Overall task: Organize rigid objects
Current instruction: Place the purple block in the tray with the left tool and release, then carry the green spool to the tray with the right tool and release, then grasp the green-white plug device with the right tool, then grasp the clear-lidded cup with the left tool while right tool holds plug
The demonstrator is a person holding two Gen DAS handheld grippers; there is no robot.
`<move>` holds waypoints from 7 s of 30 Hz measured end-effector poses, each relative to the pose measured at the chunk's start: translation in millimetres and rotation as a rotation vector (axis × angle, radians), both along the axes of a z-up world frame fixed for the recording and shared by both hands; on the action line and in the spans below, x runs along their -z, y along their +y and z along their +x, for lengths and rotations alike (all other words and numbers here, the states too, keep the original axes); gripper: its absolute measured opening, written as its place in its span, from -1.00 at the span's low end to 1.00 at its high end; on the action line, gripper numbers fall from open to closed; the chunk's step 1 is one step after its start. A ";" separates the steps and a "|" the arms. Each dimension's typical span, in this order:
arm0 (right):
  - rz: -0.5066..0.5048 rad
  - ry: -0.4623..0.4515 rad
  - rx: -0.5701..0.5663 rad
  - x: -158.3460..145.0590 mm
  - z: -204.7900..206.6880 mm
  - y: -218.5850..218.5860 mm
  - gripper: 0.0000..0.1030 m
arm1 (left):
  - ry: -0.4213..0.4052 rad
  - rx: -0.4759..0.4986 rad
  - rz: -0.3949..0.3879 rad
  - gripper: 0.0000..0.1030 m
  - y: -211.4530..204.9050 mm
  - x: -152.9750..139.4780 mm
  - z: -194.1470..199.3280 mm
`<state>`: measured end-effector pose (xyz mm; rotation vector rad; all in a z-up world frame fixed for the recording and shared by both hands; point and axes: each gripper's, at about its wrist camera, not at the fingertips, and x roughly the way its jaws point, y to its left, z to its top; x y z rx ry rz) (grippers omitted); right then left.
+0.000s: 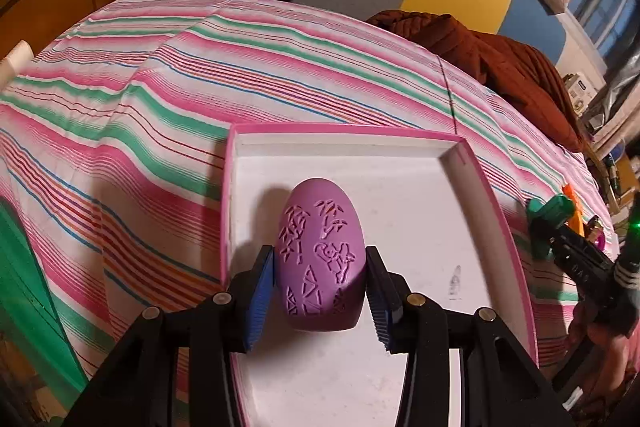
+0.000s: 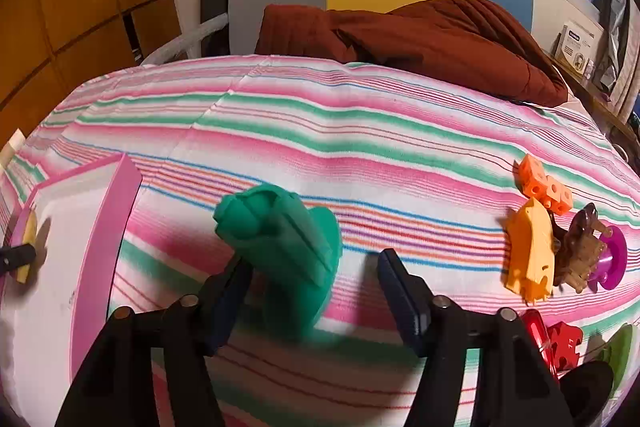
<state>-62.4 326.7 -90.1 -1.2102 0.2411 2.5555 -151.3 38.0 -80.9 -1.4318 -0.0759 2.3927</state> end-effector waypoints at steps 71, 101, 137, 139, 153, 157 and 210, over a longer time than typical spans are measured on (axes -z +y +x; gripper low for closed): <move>-0.064 0.062 -0.353 -58.3 -10.5 -103.6 -0.20 | 0.229 0.001 -0.035 0.93 -19.9 -21.6 113.3; -0.202 -0.150 -0.362 -18.1 -108.0 -170.9 0.00 | 0.214 -0.043 -0.021 0.94 -41.6 -17.1 114.6; -0.064 -0.045 -0.186 -52.2 74.5 -78.6 0.01 | 0.273 0.147 -0.014 0.94 21.1 -30.5 159.5; -0.063 -0.047 -0.161 -49.9 86.1 -66.5 0.01 | 0.283 0.170 -0.014 0.94 28.4 -32.9 163.1; -0.039 0.057 0.155 -70.6 166.5 49.9 0.01 | 0.341 0.346 -0.047 0.94 95.8 -46.3 191.7; -0.037 0.045 0.325 -76.6 185.4 97.9 0.02 | 0.355 0.390 -0.062 0.95 112.0 -46.7 200.1; -0.565 0.051 0.739 -5.5 251.1 235.9 0.07 | 0.125 0.693 0.052 -0.06 353.1 -32.5 163.0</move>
